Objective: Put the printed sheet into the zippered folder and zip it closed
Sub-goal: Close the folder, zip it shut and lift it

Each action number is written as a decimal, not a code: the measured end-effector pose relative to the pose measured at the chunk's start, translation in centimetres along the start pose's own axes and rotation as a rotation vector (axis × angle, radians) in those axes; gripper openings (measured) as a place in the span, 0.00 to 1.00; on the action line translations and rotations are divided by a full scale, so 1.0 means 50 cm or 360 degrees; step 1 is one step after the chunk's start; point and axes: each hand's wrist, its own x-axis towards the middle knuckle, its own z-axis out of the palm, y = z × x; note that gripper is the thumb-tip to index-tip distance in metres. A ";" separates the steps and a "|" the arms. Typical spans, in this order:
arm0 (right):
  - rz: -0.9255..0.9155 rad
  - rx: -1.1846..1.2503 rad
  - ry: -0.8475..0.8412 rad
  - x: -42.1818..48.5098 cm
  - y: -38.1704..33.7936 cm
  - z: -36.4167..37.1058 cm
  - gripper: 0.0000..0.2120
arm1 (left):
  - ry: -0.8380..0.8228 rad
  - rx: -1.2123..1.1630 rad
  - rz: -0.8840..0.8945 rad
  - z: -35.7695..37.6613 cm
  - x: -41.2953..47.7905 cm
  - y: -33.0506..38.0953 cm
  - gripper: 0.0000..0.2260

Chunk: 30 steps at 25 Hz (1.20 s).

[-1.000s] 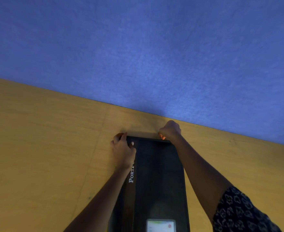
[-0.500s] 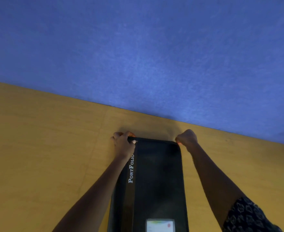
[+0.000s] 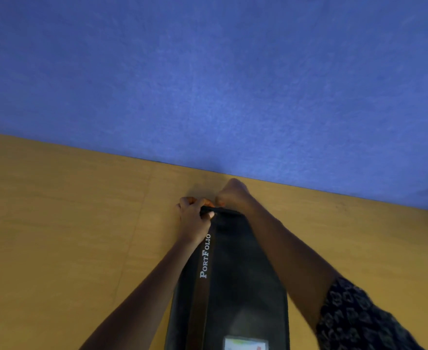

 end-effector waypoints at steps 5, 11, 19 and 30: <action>0.0112 0.0528 -0.0104 -0.003 -0.055 0.081 0.03 | -0.0023 -0.0057 0.0026 -0.013 -0.014 -0.039 0.15; 0.0196 0.0677 -0.0096 -0.027 -0.079 0.112 0.08 | 0.0188 -0.0747 -0.0194 -0.043 -0.018 -0.050 0.21; 0.0165 0.1094 -0.0249 -0.072 -0.061 0.111 0.15 | 0.0140 -0.0859 -0.0145 -0.041 -0.008 -0.063 0.20; 0.0258 0.0300 0.0403 -0.208 0.162 0.122 0.23 | -0.0020 -0.0383 -0.0347 -0.085 -0.106 -0.100 0.24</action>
